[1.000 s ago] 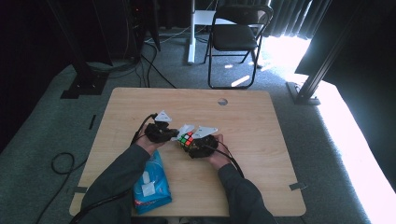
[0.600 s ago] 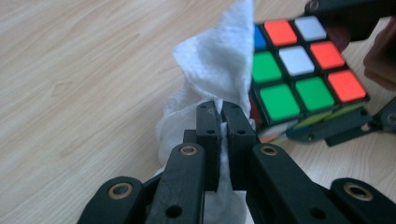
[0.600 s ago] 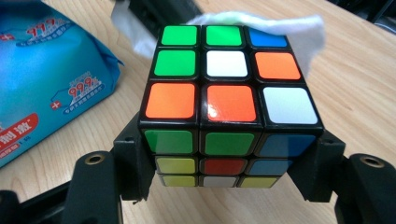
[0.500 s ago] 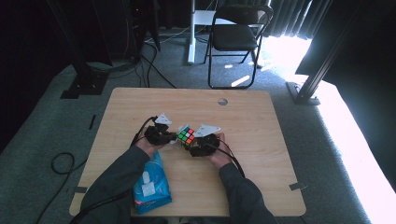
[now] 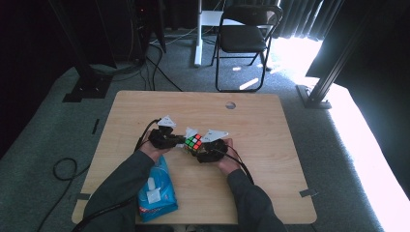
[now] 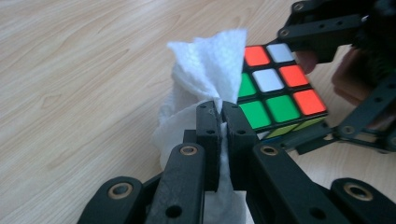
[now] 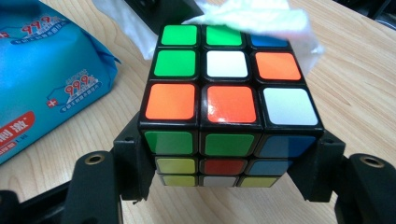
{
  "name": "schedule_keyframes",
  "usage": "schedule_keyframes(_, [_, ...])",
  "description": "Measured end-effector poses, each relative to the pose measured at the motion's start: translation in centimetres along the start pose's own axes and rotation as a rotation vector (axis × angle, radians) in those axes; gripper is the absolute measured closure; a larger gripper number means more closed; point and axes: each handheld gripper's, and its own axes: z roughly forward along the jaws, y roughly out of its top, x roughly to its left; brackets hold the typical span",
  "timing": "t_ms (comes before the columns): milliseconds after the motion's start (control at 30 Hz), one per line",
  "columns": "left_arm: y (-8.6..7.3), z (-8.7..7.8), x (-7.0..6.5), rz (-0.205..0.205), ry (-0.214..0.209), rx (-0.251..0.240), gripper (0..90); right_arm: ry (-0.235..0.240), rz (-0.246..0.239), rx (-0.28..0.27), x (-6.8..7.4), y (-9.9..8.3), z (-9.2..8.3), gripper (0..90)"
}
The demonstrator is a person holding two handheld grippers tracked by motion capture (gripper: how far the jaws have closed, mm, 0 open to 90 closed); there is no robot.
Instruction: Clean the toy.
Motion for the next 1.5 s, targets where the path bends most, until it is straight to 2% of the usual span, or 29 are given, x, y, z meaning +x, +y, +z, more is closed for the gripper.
schedule_keyframes(200, [0.0, 0.0, 0.1, -0.007, -0.009, -0.002, 87.0, -0.002, -0.001, -0.003, 0.0, 0.0, 0.0, 34.1])
schedule_keyframes(500, [-0.6, 0.6, 0.3, -0.013, -0.014, 0.022, 87.0, -0.008, 0.007, -0.017, -0.1, 0.1, -0.4, 34.1])
schedule_keyframes(967, [-0.9, 1.4, 0.3, 0.005, -0.012, 0.081, 87.0, -0.021, 0.025, -0.056, -0.7, 0.7, -1.3, 34.1])
schedule_keyframes(1133, [-1.0, 1.7, 0.1, 0.026, -0.016, 0.105, 86.9, -0.029, 0.033, -0.071, -1.0, 1.0, -1.6, 34.1])
schedule_keyframes(1267, [-0.9, 1.7, 0.0, 0.031, -0.011, 0.103, 86.9, -0.027, 0.031, -0.075, -1.1, 1.1, -1.8, 34.1])
schedule_keyframes(1500, [-0.8, 1.1, 0.4, 0.009, -0.016, 0.066, 87.0, -0.01, 0.02, -0.064, -0.7, 0.8, -1.6, 34.1])
